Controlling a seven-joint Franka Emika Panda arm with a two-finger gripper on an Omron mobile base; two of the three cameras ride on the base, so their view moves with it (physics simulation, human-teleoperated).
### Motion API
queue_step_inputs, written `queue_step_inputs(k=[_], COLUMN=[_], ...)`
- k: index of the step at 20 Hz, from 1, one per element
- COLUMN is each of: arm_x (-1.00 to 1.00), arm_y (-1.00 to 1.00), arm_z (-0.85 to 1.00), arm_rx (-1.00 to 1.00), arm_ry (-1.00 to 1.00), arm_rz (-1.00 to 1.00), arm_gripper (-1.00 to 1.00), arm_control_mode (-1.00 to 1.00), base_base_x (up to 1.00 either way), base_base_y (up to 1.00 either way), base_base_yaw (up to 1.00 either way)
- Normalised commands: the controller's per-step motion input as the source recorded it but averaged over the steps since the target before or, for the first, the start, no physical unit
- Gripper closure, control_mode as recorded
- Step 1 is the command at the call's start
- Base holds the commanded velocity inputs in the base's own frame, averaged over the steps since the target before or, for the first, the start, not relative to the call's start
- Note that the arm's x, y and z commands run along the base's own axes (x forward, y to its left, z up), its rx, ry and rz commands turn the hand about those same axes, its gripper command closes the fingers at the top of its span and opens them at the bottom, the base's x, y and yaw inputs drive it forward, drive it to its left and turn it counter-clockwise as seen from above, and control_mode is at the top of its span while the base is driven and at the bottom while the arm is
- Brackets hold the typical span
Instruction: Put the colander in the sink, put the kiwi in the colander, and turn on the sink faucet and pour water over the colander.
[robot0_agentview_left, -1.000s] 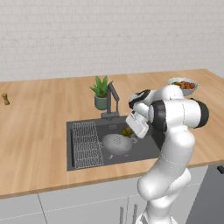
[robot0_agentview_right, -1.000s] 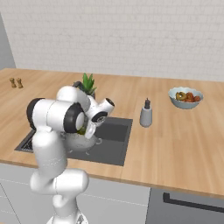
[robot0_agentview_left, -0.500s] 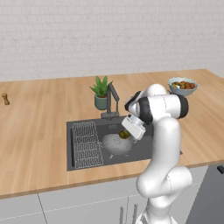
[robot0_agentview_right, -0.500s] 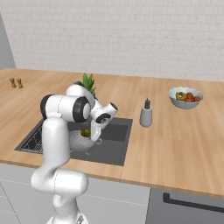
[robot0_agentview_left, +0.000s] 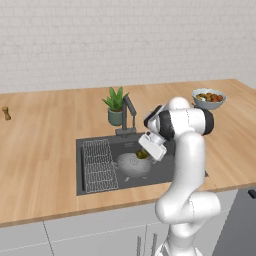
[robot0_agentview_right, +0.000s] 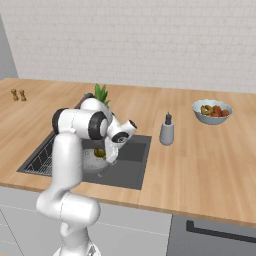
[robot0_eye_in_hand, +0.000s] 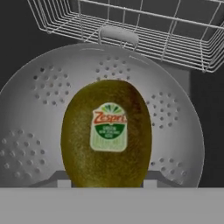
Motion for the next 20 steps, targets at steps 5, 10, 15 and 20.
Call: queue_step_inputs(k=[5,10,15,20], arm_x=[0.01,0.28,0.46,0.08], arm_y=[0.25,0.3,0.03,0.0], arm_z=[-0.53,-0.62,-0.42,-0.04], arm_rx=[0.0,0.0,0.01,0.06], arm_ry=[-0.02,-0.01,-0.03,-0.11], arm_rz=[0.0,0.0,0.01,0.0], arm_gripper=[1.0,1.0,1.0,-1.0], arm_control_mode=[-1.0,-1.0,-1.0,-1.0], base_base_x=[0.0,0.0,0.0,0.0], base_base_y=[0.0,0.0,0.0,0.0], base_base_yaw=[0.0,0.0,0.0,0.0])
